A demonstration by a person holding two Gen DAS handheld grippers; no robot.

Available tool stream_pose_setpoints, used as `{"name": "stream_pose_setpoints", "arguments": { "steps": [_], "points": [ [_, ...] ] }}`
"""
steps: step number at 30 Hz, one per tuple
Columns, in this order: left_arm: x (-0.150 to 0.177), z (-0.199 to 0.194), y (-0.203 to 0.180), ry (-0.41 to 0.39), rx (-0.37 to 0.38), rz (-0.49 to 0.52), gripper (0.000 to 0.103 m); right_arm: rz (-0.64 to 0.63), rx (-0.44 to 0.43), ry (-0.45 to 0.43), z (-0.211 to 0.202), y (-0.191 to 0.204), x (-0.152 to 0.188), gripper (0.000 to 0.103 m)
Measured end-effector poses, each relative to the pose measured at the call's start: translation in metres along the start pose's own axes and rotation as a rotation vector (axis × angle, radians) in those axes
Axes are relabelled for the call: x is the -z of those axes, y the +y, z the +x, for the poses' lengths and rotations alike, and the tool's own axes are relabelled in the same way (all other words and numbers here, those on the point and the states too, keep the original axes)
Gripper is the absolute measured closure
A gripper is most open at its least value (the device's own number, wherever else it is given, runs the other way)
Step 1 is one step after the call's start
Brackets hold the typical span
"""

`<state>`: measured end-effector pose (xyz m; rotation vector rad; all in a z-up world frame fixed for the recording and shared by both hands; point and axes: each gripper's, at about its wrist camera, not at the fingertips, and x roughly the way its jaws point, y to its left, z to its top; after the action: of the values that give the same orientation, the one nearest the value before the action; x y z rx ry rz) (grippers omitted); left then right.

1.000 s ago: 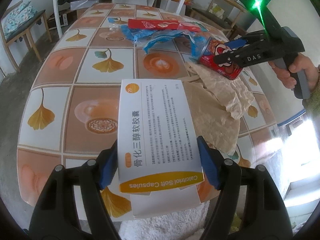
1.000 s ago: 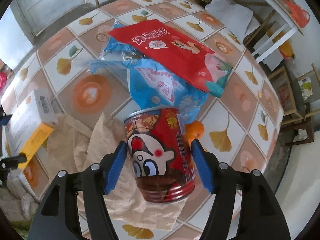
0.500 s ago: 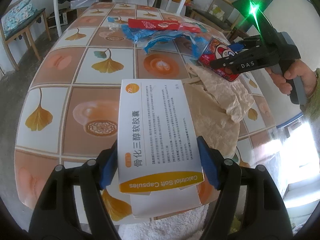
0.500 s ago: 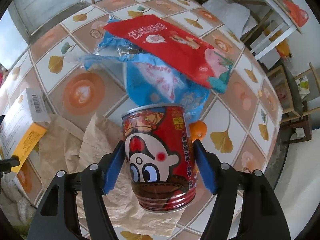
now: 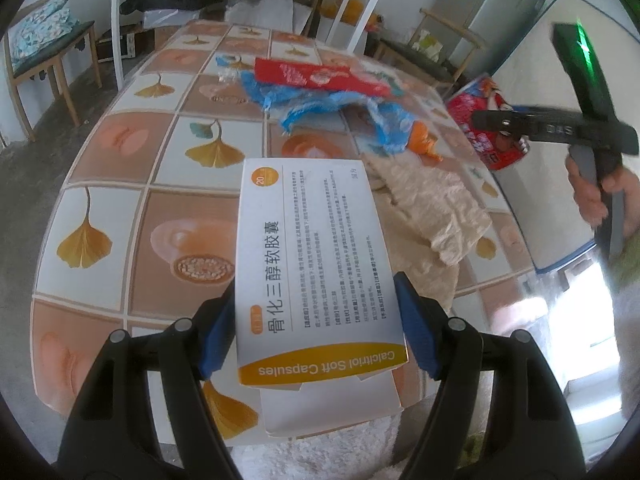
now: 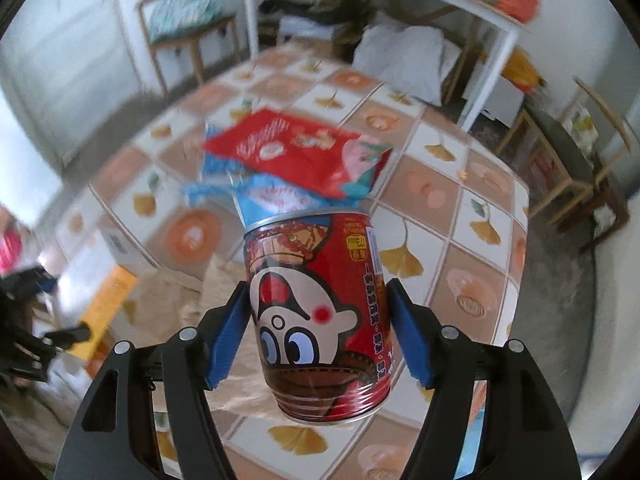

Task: Collect trash
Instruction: 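Carry the can and medicine box over the blue wastebasket, open right tool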

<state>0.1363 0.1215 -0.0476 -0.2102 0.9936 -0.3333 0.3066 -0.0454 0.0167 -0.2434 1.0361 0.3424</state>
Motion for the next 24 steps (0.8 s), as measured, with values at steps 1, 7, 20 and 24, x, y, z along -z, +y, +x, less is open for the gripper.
{"name": "stream_pose_setpoints", "arguments": {
  "steps": [1, 7, 20, 24],
  "points": [
    [-0.001, -0.002, -0.001, -0.010, 0.003, 0.001, 0.034, 0.030, -0.009, -0.023, -0.008, -0.003, 0.004, 0.037],
    [-0.009, -0.017, -0.012, -0.071, 0.019, 0.013, 0.034, 0.235, -0.052, -0.118, -0.046, -0.022, 0.039, 0.037],
    [-0.023, -0.034, -0.050, -0.147, 0.089, 0.070, 0.034, 0.466, -0.132, -0.183, -0.073, -0.036, 0.081, 0.037],
    [-0.026, -0.037, -0.062, -0.146, 0.124, 0.081, 0.034, 0.492, -0.136, -0.228, -0.091, -0.041, 0.090, 0.037]
  ]
}}
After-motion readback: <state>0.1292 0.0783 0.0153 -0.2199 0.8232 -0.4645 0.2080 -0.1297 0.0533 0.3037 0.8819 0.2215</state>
